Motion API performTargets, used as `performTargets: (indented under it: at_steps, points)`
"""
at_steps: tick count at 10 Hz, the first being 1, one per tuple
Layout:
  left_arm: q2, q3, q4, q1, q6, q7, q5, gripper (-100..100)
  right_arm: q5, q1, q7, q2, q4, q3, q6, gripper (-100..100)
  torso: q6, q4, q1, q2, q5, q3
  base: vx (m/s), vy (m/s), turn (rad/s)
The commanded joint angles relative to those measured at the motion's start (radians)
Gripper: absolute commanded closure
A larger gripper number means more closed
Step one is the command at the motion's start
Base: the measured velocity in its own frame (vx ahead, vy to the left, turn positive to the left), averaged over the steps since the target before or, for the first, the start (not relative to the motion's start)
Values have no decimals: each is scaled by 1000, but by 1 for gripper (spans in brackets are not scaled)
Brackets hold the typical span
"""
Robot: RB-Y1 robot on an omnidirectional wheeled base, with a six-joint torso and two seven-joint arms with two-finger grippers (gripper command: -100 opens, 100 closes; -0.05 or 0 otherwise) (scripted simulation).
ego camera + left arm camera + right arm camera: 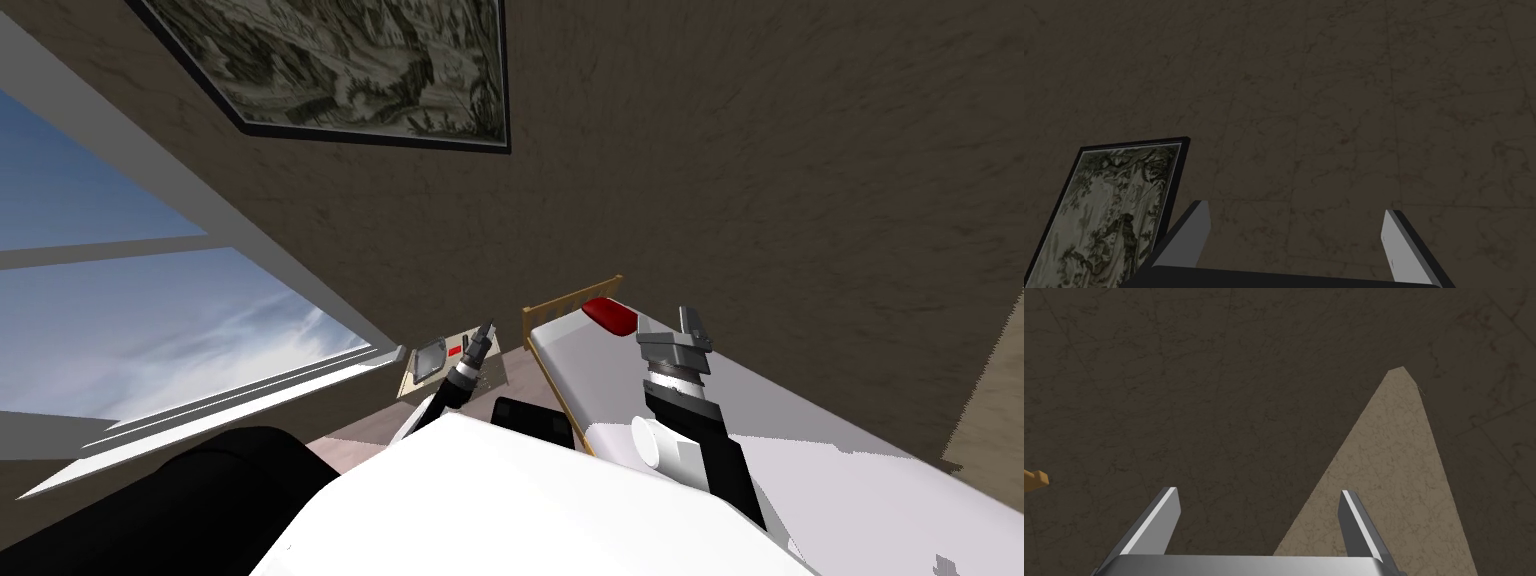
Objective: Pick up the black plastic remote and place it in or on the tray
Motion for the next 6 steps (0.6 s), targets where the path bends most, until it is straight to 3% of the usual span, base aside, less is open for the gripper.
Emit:
performTargets:
  at_steps: [1,2,4,5,6]
  points:
    - [21,-21,6,15,4,8,6,-100,0,0,0,0,0,0,0,0,0,0,0,0,0,0,-12,1,-71]
    - [53,-65,45,26,11,22,13,-100,0,0,0,0,0,0,0,0,0,0,0,0,0,0,-2,1,-22]
    - [53,-65,45,26,11,22,13,-100,0,0,0,0,0,0,0,0,0,0,0,0,0,0,-16,7,-155]
    - [86,-108,88,37,17,39,19,-100,0,0,0,0,0,0,0,0,0,0,0,0,0,0,6,9,-49]
    - [86,-108,88,37,17,39,19,-100,0,0,0,0,0,0,0,0,0,0,1,-1,0,-1,17,20,-60]
